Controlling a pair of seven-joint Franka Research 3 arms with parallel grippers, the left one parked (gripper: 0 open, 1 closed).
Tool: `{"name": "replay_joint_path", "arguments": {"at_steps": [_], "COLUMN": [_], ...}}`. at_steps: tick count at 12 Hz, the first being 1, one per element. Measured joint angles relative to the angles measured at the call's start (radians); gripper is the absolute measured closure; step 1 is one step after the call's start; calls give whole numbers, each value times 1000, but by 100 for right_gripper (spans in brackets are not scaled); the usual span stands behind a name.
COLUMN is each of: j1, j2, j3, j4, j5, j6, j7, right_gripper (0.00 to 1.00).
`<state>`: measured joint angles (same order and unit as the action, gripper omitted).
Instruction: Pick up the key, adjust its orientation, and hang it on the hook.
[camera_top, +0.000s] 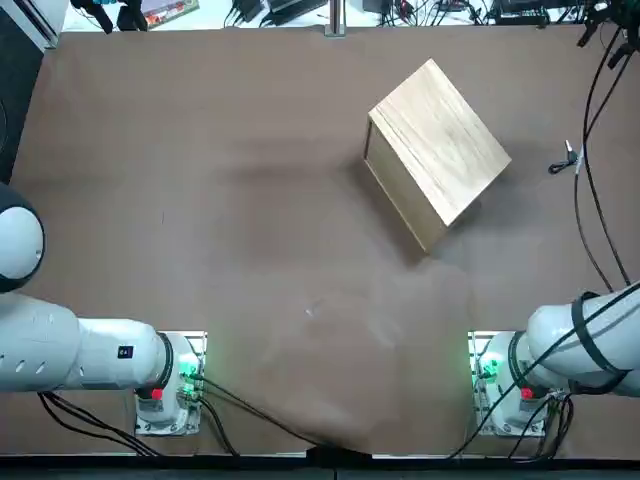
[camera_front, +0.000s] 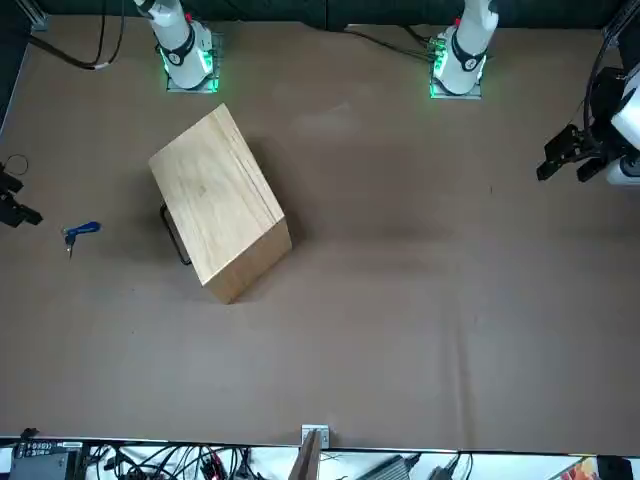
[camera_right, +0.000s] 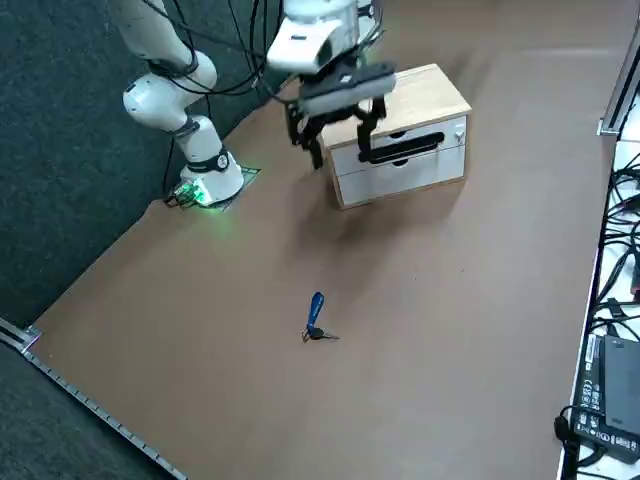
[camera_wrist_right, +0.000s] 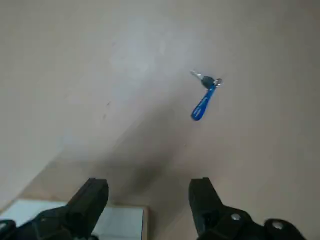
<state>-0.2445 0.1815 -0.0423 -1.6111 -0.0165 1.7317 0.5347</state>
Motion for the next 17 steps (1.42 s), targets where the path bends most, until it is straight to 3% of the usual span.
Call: {"name": "replay_joint_path", "arguments": {"at_steps": [10, 17], "j1": [-132, -150], "j2": [34, 29], "j3": [-2, -2], "j4": [-97, -283], "j5": [-12, -12], "j6": [153, 371], "j7": [422, 489], "right_gripper": [1, 1]}}
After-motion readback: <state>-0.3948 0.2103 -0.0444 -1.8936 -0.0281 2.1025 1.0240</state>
